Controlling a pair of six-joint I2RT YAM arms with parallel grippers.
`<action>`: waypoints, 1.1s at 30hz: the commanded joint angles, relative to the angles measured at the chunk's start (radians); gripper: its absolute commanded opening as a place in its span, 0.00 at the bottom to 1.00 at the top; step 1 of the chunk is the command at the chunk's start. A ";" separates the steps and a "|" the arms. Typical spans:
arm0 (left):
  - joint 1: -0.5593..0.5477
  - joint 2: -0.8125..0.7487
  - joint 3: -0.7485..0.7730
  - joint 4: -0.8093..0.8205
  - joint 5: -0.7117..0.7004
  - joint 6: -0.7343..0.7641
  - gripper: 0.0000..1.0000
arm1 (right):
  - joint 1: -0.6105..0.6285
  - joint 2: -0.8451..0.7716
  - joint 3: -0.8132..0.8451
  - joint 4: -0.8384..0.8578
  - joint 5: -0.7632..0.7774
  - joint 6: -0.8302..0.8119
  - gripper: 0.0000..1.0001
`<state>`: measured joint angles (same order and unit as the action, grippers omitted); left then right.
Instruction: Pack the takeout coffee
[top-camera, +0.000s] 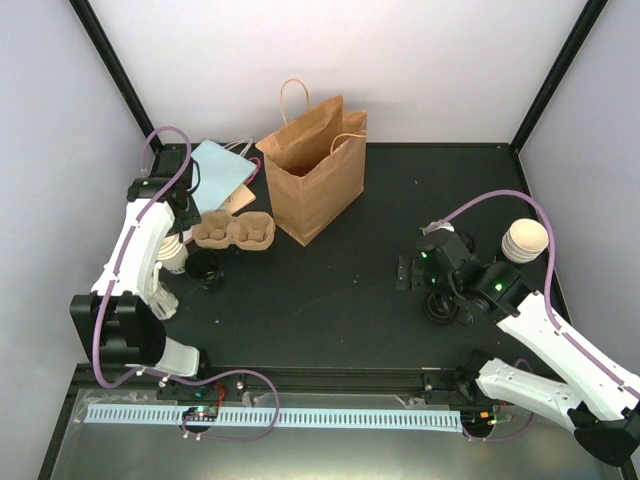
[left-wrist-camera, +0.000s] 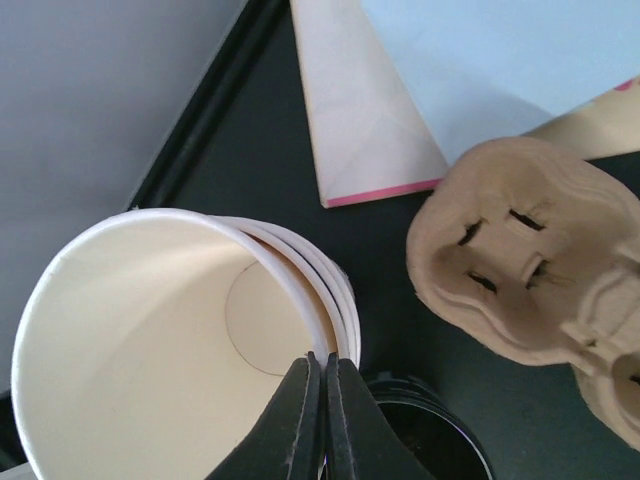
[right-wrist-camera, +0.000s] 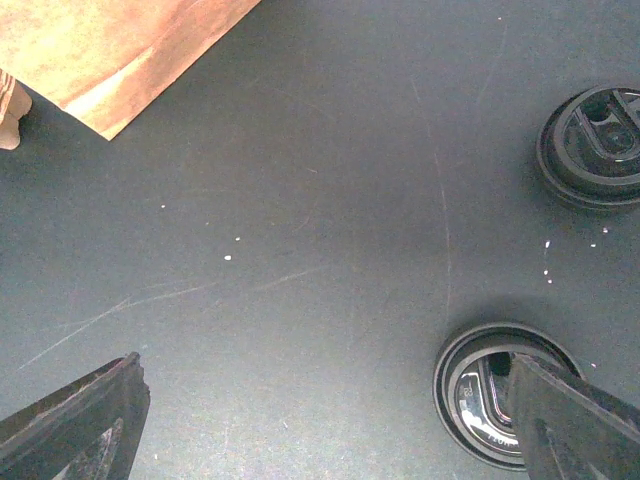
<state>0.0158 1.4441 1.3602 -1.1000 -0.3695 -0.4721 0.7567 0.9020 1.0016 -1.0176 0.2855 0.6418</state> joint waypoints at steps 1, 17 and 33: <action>-0.018 -0.006 0.021 -0.007 -0.136 -0.011 0.01 | -0.005 -0.011 -0.012 -0.006 0.026 0.009 1.00; -0.006 0.019 0.059 0.006 -0.081 0.025 0.02 | -0.006 -0.026 -0.021 -0.021 0.026 0.013 1.00; 0.011 0.003 0.080 0.026 -0.013 0.073 0.02 | -0.005 -0.024 -0.025 -0.011 0.021 0.009 1.00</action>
<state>0.0242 1.4593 1.3842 -1.0649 -0.3470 -0.4225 0.7567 0.8871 0.9859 -1.0340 0.2867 0.6418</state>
